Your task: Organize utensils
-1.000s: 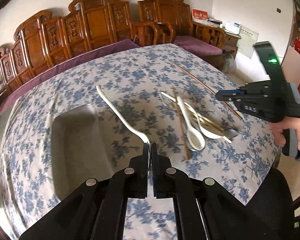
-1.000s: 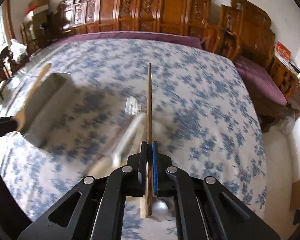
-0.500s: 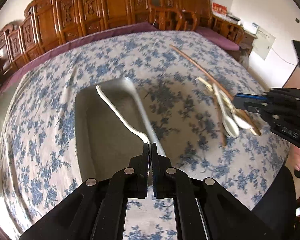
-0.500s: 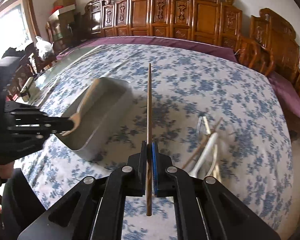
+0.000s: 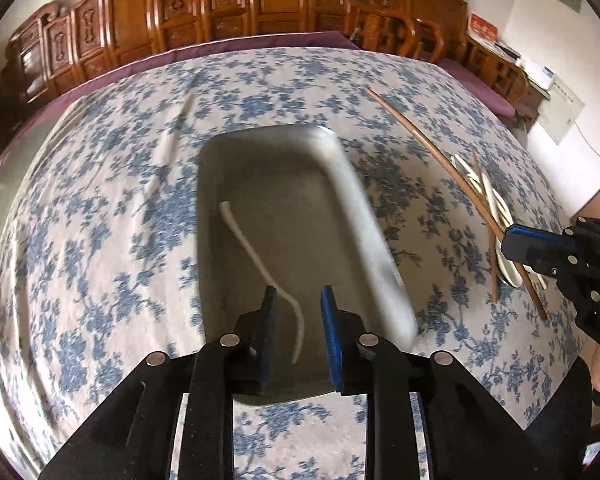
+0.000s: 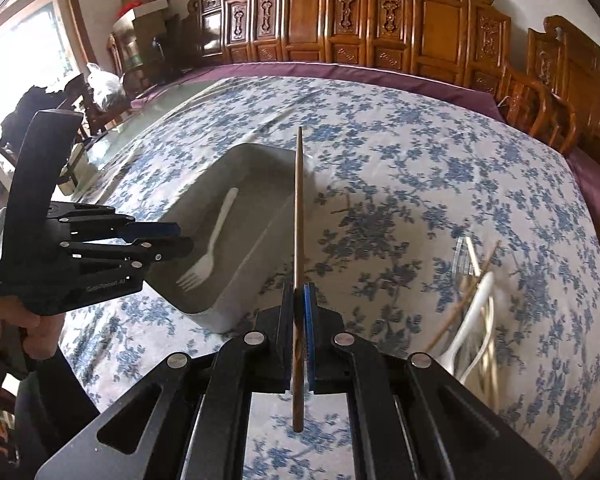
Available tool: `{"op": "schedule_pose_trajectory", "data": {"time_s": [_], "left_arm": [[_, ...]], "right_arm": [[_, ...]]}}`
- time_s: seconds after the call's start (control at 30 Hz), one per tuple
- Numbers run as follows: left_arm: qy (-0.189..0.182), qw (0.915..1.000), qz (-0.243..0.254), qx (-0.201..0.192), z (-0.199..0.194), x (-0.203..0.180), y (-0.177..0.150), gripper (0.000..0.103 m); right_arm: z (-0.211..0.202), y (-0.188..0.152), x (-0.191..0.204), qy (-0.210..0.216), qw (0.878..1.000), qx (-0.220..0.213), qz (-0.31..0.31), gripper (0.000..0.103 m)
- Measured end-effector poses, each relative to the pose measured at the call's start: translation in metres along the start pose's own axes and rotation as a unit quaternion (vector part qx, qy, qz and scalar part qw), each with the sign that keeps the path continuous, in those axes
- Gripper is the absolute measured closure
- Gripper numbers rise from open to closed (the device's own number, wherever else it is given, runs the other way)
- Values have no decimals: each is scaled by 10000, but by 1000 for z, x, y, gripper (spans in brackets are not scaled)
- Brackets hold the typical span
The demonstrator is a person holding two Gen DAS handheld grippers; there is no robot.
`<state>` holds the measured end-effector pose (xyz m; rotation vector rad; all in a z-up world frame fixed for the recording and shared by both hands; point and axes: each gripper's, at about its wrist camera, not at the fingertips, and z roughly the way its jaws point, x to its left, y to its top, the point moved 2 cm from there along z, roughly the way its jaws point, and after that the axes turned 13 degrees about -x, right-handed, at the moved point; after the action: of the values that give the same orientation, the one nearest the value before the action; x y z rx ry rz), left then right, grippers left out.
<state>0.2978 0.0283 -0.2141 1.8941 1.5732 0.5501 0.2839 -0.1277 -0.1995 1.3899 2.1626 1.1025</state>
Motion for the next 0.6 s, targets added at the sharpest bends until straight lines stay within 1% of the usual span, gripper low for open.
{"op": "schedule_pose_trajectory", "data": {"time_s": [0.07,0.17,0.37,0.6], "left_arm": [[50,10000,-68,-51,-5,7,-1,76],[124,9996,-192,-137,-15,22,-2,76],[335,9986,-269,-297,-30,49,-3,75],[425,9980,-304,-359,-40,68,-3,75]], "right_arm": [[5,3,8,68,10000,-1,18,97],[12,8,20,152,9999,-7,66,97],[36,20,42,310,9992,49,237,97],[67,30,58,330,9984,101,445,97]]}}
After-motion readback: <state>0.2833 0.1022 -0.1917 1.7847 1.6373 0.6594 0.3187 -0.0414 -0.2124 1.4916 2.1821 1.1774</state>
